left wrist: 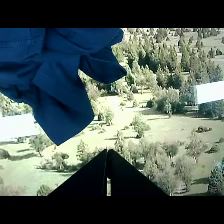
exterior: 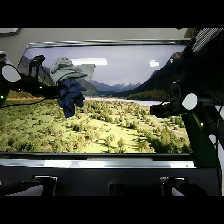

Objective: Fold the clothes and pants, and hang the long-sleeved shirts on hangers.

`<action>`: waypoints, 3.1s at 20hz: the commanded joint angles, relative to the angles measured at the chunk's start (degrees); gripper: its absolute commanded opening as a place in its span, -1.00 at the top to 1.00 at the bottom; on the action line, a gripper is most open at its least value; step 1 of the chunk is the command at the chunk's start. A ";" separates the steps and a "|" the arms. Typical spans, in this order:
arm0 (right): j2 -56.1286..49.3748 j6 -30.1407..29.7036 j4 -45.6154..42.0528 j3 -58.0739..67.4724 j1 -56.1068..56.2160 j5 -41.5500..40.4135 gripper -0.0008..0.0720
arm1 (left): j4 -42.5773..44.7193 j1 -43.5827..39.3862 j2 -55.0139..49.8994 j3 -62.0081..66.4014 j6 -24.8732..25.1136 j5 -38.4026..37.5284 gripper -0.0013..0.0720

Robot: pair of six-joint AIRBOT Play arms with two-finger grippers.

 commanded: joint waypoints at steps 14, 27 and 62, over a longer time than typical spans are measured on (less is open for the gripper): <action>-0.04 0.02 0.04 0.04 0.04 0.02 0.89 | 9.68 0.35 -17.44 0.00 -3.69 24.59 -0.91; 1.05 1.09 1.44 0.04 0.02 9.42 0.71 | -5.95 -3.74 -15.41 4.98 -2.56 11.08 0.93; 11.32 -10.49 31.58 -25.57 -14.29 3.23 -0.54 | -9.31 1.77 0.85 4.13 -6.80 -4.15 -0.32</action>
